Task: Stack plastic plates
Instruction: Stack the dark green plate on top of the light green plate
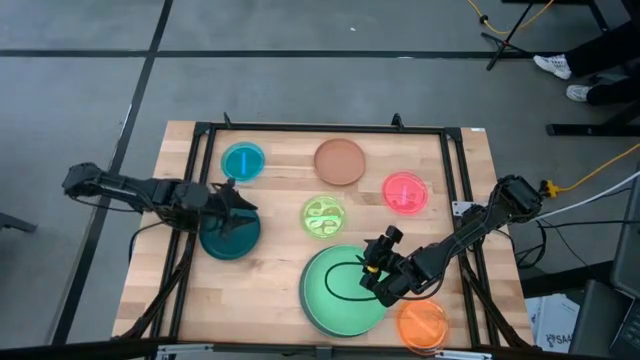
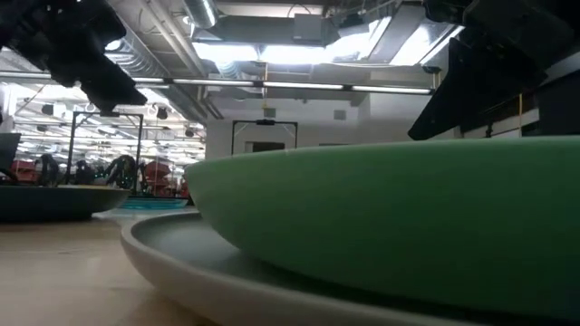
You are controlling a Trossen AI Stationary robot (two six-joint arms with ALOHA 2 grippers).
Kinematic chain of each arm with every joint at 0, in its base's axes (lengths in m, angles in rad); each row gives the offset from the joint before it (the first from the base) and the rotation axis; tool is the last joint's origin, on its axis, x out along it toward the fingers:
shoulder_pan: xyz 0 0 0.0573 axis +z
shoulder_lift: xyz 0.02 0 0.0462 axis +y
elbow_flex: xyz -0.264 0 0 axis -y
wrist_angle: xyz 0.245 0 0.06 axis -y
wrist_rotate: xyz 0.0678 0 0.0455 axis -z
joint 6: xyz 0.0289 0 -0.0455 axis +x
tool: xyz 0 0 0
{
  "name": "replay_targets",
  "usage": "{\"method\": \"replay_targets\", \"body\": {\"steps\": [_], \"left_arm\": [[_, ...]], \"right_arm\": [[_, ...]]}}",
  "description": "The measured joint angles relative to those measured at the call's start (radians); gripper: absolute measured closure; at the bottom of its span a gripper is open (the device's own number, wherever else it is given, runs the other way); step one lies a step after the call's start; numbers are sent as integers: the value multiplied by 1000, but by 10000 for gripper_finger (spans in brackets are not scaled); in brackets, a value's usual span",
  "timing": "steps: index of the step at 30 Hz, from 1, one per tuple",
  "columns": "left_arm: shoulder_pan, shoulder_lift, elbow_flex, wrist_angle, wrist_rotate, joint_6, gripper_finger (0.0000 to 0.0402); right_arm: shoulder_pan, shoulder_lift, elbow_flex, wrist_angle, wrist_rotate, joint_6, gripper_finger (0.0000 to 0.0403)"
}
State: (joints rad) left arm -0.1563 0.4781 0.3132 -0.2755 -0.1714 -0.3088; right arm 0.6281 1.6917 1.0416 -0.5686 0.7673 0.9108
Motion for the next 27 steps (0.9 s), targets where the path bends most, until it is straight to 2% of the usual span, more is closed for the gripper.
{"method": "replay_targets", "body": {"steps": [12,20,27], "left_arm": [[-218,222,178,-121,-56,-212,233],[-347,336,195,-150,-56,-368,233],[-443,361,195,-232,-43,-536,234]], "right_arm": [[0,0,0,-1,-14,-2,175],[0,0,-1,-1,-18,-2,175],[0,0,-1,-1,-23,-2,175]]}}
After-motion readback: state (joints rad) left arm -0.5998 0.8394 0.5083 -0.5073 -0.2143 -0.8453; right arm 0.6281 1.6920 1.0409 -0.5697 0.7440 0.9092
